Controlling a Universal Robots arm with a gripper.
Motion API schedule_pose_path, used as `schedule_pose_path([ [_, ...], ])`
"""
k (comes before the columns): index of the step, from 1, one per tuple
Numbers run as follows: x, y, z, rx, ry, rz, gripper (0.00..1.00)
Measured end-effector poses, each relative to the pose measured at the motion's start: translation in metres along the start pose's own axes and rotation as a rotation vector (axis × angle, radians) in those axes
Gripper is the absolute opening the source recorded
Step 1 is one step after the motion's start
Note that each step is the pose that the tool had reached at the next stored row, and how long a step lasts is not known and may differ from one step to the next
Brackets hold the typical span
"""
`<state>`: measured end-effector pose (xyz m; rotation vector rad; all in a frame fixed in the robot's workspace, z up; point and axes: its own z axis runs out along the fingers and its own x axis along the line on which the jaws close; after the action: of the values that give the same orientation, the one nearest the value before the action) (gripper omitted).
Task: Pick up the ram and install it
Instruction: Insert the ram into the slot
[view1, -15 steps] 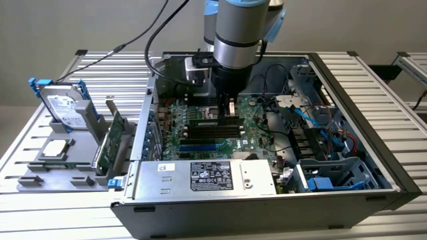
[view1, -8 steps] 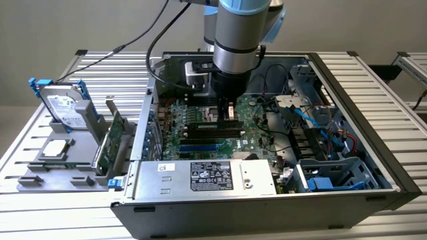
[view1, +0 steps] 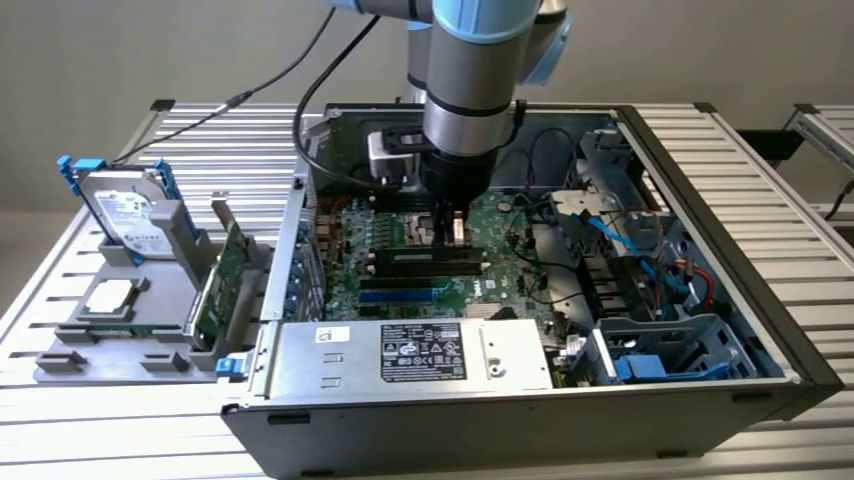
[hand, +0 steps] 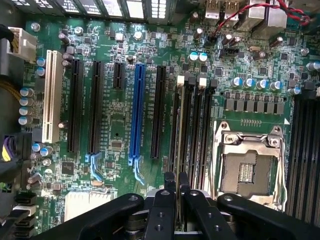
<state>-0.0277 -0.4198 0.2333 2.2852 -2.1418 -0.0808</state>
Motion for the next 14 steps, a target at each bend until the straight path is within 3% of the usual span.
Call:
schedule_pose_path([
  [6, -0.0007, 0.0021, 0.0065, -0.0001, 0.0011, 0.0, 0.14],
  [14, -0.0013, 0.002, 0.0073, 0.0, 0.0012, 0.0, 0.14],
])
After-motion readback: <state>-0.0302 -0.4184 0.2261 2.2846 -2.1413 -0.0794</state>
